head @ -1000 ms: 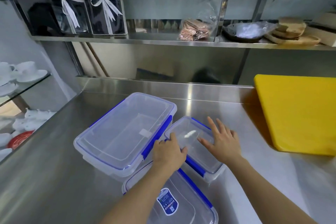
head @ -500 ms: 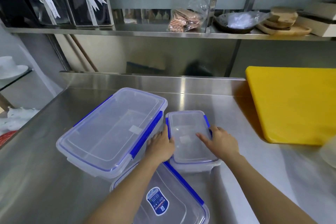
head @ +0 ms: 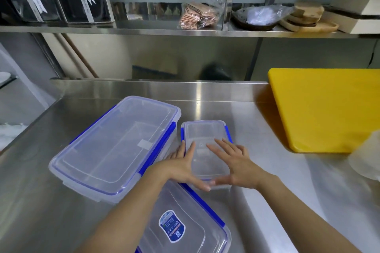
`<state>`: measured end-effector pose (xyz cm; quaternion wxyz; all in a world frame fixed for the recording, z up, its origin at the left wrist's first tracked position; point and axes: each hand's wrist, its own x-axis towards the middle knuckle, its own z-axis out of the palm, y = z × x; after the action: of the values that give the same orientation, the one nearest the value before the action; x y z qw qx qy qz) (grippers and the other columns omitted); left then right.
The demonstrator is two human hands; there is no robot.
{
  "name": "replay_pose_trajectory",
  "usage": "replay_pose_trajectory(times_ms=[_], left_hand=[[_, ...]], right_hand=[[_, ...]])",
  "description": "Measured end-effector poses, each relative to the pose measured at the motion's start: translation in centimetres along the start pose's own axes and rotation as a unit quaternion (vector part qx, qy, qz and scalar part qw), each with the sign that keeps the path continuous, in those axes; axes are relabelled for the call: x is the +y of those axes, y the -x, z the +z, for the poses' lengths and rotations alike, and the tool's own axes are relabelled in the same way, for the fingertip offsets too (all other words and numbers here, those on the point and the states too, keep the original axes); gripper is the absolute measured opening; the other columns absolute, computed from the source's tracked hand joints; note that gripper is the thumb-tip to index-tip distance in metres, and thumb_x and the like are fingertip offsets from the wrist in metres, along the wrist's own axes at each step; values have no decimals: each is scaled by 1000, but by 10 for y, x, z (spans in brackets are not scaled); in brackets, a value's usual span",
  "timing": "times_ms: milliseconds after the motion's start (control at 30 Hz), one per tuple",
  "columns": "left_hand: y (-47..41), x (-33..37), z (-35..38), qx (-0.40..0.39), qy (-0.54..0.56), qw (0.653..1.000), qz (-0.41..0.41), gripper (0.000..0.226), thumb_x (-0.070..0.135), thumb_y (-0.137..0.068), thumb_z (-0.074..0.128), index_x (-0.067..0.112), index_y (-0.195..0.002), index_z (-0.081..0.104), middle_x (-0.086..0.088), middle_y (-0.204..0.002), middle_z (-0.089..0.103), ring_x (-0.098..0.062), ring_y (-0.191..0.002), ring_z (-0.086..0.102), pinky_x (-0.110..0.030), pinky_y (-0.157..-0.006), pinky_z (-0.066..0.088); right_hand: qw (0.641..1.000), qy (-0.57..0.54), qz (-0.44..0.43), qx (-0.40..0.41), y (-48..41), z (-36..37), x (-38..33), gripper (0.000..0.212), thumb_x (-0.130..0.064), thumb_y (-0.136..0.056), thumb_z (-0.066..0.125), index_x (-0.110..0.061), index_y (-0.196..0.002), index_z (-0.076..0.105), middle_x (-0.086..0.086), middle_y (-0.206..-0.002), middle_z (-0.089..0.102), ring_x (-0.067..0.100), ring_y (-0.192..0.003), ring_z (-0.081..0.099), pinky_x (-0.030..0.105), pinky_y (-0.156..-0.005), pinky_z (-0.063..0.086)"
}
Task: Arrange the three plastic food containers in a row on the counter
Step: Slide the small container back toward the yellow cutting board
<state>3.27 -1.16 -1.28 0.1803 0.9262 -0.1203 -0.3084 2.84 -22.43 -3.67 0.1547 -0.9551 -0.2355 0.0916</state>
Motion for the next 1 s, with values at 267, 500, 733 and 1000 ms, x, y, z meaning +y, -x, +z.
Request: replay_pose_trajectory(times_ms=[267,500,733,1000], left_hand=[[-17,4,9,51,-6,998,41,117,60,-65,71,41,-142,-15,1,-154,-30,-31,-144,-7,-52,-113,21],[-57,37,-2,155,-17,984,81,99,64,-56,73,40,-136,19,2,-142,18,-25,-129,25,-42,-102,34],[-108,90,4,365,-127,912,136,51,49,-76,65,17,-112,52,-3,-112,56,-24,-104,48,-33,-84,37],[-138,110,-10,422,-174,880,127,36,36,-51,87,16,-72,65,2,-70,67,-17,-64,65,-21,-51,48]], right_hand=[[994,106,17,-22,-6,6,11,92,-85,-63,36,-49,-138,-2,-5,-158,-5,19,-143,-11,43,-114,-4],[994,74,83,9,-2,-15,45,88,-76,-70,44,-43,-142,6,-5,-158,1,17,-144,0,40,-114,10],[986,80,145,30,-17,-47,93,81,-68,-79,41,-31,-145,13,1,-158,8,18,-144,8,40,-113,15],[967,161,153,125,-50,-51,129,64,-59,-80,50,-16,-127,43,5,-136,48,23,-124,44,34,-91,34]])
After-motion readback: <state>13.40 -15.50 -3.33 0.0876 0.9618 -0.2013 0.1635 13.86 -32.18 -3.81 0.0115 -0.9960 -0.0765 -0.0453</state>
